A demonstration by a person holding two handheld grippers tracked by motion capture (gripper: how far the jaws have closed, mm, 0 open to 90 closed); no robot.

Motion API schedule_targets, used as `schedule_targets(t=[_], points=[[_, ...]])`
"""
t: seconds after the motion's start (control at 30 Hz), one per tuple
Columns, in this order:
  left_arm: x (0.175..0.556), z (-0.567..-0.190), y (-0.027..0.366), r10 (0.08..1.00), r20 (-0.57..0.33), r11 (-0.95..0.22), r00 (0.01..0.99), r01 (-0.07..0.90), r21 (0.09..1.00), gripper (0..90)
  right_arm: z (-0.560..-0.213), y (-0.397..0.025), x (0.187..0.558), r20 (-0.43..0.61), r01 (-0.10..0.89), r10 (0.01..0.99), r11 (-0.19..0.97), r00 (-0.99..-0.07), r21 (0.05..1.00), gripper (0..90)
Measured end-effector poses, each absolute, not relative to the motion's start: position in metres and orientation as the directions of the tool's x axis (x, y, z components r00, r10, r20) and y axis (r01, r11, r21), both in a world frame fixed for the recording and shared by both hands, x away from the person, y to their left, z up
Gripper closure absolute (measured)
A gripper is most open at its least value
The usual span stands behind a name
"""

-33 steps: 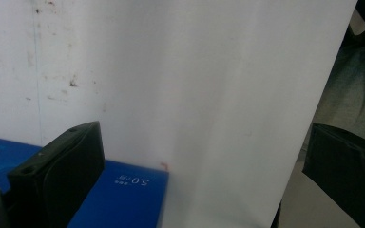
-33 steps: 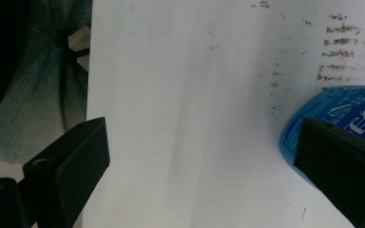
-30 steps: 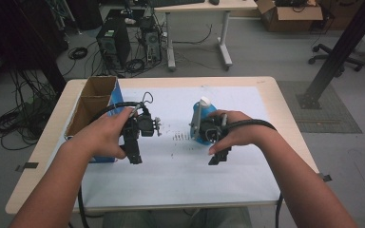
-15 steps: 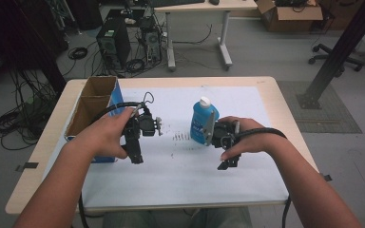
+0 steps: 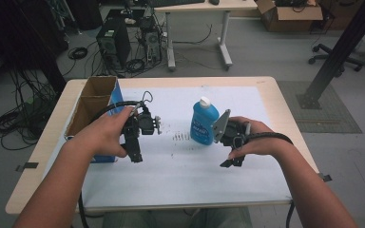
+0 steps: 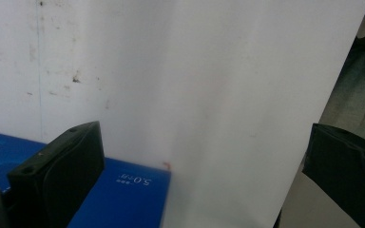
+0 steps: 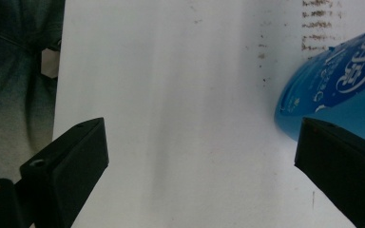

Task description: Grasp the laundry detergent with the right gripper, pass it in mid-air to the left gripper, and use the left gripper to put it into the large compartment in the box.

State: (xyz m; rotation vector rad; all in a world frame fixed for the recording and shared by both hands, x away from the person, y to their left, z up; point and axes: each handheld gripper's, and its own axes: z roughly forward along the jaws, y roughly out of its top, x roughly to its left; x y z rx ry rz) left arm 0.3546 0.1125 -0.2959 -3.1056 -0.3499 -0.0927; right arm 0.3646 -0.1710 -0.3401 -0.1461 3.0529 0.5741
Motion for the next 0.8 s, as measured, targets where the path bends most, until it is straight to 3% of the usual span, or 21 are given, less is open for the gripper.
schedule_targets(t=[0.37, 0.8], points=[[0.356, -0.297, 0.113, 0.223, 0.060, -0.974, 0.973, 0.224, -0.014, 0.2, -0.352, -0.192, 0.373, -0.052, -0.036, -0.016, 0.908, -0.999, 0.418, 3.8], [0.358, -0.296, 0.115, 0.226, 0.057, -0.974, 0.973, 0.227, -0.015, 0.2, -0.366, -0.218, 0.386, -0.038, 0.078, 0.126, 0.796, -0.991, 0.601, 3.3]])
